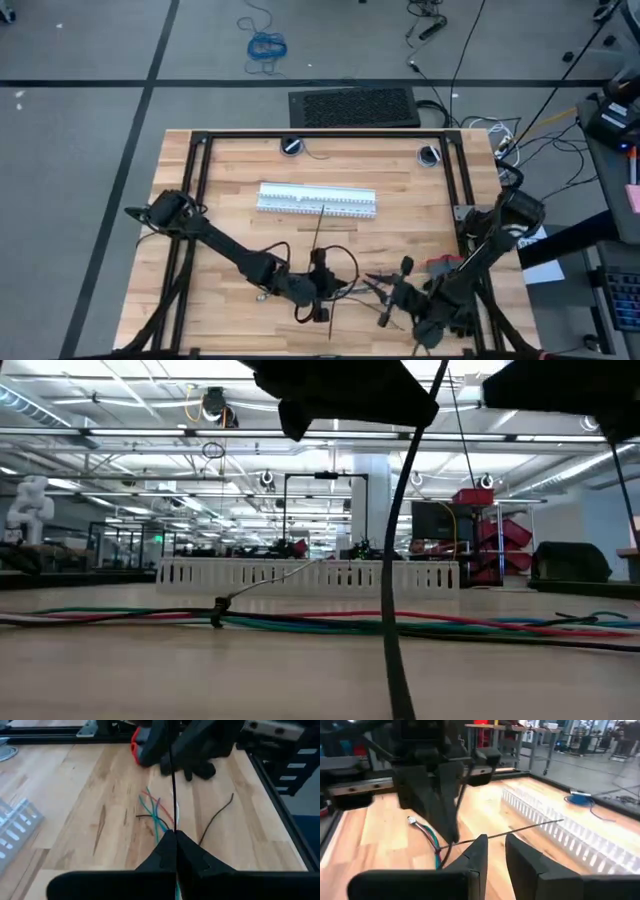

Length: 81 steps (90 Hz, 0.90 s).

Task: Ziptie cables
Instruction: Wrap the cables together using a zip tie

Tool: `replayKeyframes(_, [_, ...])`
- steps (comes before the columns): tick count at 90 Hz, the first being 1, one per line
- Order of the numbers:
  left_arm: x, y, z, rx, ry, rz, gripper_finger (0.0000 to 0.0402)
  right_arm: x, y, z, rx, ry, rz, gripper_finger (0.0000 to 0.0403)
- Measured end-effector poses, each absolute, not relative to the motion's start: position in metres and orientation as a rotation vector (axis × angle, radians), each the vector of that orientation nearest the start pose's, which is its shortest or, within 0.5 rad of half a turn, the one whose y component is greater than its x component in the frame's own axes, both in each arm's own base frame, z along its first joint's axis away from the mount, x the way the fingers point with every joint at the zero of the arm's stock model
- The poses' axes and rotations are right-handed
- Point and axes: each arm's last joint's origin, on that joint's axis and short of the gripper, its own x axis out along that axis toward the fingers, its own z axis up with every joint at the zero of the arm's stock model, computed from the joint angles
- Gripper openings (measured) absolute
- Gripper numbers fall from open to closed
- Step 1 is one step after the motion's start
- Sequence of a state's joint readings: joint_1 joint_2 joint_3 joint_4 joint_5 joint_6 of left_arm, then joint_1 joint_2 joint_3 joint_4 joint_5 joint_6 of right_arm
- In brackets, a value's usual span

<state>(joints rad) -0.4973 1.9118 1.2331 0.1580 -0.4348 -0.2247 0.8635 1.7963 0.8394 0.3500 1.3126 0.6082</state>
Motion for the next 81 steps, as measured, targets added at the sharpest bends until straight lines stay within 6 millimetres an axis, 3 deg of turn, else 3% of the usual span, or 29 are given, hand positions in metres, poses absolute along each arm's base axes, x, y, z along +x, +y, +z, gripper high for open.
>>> replayKeyframes(23, [0.374, -0.187, 0.197, 0.033, 0.482, -0.025, 0.0, 0.261, 0.226, 0.151, 0.088, 0.168, -0.4, 0.0059])
replayKeyframes(41, [0.374, -0.187, 0.197, 0.034, 0.49, -0.06, 0.0, 0.268, 0.225, 0.158, 0.066, 0.155, -0.336, 0.0059])
replayKeyframes(81, [0.373, -0.187, 0.196, 0.04, 0.507, -0.062, 0.0, 0.254, 0.239, 0.16, 0.046, 0.17, -0.258, 0.0059])
